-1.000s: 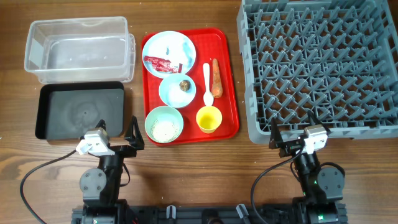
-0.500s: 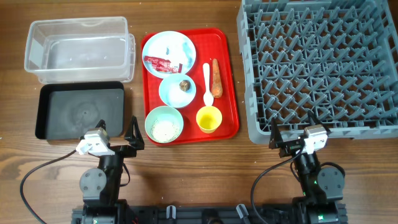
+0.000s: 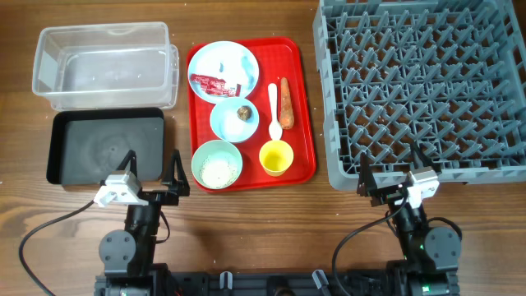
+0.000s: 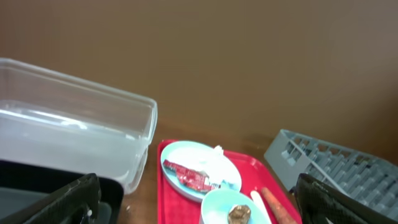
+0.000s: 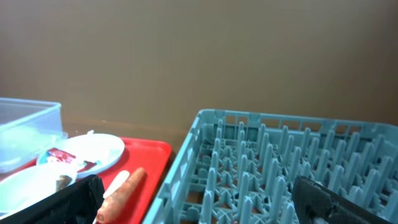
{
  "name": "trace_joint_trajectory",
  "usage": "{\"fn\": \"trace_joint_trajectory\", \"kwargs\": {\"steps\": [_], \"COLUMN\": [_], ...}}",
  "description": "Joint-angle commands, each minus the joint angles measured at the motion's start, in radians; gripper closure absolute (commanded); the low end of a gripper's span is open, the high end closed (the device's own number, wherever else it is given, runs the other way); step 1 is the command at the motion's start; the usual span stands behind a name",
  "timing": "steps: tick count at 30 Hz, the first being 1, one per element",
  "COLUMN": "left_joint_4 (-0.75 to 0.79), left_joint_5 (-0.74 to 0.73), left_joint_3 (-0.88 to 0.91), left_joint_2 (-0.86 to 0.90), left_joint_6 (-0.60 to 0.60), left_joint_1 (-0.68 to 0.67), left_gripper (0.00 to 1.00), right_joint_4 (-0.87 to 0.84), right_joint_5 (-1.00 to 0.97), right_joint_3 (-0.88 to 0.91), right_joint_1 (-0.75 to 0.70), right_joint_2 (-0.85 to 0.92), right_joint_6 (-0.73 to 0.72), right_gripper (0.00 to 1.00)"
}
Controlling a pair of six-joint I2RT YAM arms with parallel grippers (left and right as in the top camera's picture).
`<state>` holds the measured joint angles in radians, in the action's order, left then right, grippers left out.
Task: Sort waste into correct bins and load items into the dishwasher rack
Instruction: 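Reach left gripper to white plate and grasp red wrapper and tissue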
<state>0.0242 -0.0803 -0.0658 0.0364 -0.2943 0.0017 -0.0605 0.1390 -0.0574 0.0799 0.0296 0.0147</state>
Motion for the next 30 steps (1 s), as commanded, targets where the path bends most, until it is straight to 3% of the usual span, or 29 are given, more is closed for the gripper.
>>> {"fn": "trace_joint_trajectory", "kwargs": {"steps": [1,8,12,14,17,23,27,30], "left_joint_4": [-0.076,-0.354,-0.687,-0.879,-1.032,-0.974,-0.869,-0.858], "left_joint_5": [-0.035,-0.035,-0.03,0.059,0.097,0.014,0.089,0.173], "left_joint_3": [-0.204,-0.813,-1.31,-1.585,-1.816,-1.821,-1.821,-1.821], "left_joint_2": [0.155,0.762,1.194,1.421,1.643,1.858,1.977,2.085], "left_joint_6": [0.097,0.135,0.135,0.135,0.135,0.103,-0.275,-0.425], "left_joint_1": [-0.005,-0.005,-0.047,-0.117,-0.212,-0.295,-0.285,-0.286], "left_gripper": [0.0,0.0,0.0,0.0,0.0,0.0,0.01,0.01], "right_joint_4": [0.064,0.322,0.546,0.639,0.674,0.8,0.836,0.851], "right_joint_5": [0.035,0.084,0.119,0.126,0.125,0.126,0.126,0.125], "right_joint_3": [-0.176,-0.615,-0.858,-0.942,-0.96,-0.96,-0.959,-0.959], "right_joint_1": [0.006,0.006,0.006,0.006,0.006,0.006,0.006,0.006], "right_joint_2": [0.087,0.51,0.761,0.861,0.927,1.022,1.069,1.076], "right_joint_6": [-0.022,-0.015,-0.015,-0.016,-0.018,-0.05,-0.071,-0.071], "right_gripper": [0.0,0.0,0.0,0.0,0.0,0.0,0.0,0.0]}}
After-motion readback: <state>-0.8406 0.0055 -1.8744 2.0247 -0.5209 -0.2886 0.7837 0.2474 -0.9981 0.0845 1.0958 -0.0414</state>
